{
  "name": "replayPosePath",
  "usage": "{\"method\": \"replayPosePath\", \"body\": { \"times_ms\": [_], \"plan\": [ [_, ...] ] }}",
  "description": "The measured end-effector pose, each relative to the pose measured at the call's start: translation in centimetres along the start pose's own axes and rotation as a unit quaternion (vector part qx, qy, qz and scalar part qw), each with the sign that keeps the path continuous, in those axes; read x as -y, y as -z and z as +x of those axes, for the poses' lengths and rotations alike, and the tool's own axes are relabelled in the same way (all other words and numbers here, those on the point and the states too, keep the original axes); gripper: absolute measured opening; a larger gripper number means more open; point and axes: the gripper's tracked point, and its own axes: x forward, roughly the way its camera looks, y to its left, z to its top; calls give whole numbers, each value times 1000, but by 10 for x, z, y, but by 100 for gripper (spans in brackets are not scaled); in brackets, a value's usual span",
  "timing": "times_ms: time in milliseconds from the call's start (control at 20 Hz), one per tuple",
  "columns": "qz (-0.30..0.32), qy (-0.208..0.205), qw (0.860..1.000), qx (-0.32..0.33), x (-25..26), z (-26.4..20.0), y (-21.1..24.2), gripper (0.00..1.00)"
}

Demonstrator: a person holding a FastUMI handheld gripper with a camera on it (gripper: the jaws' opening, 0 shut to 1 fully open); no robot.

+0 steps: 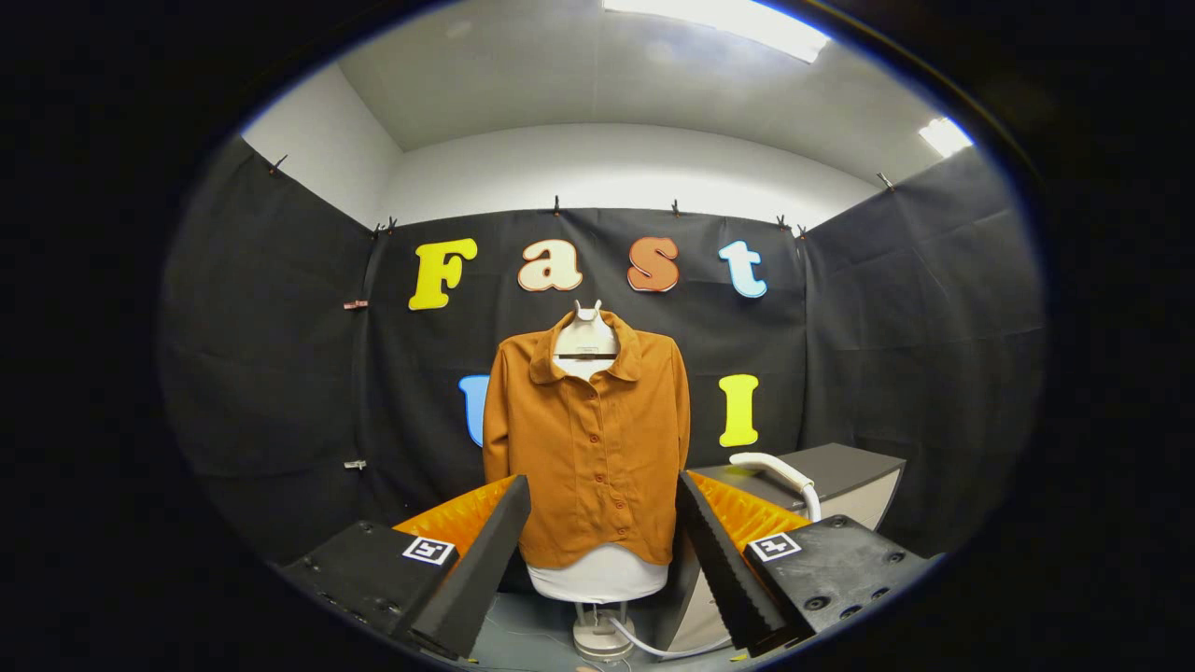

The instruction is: Iron the clothes twice with a garment steamer, once on the left side and once on the right side.

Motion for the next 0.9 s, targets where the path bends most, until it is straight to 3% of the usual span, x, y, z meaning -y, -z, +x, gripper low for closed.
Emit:
{"method": "replayPosePath", "body": {
  "times_ms": [550, 900],
  "plan": [
    [-6, 43, 999, -15, -10, 20, 14, 98],
    [1, 70, 997, -26, 20, 47, 27, 98]
  ]
}}
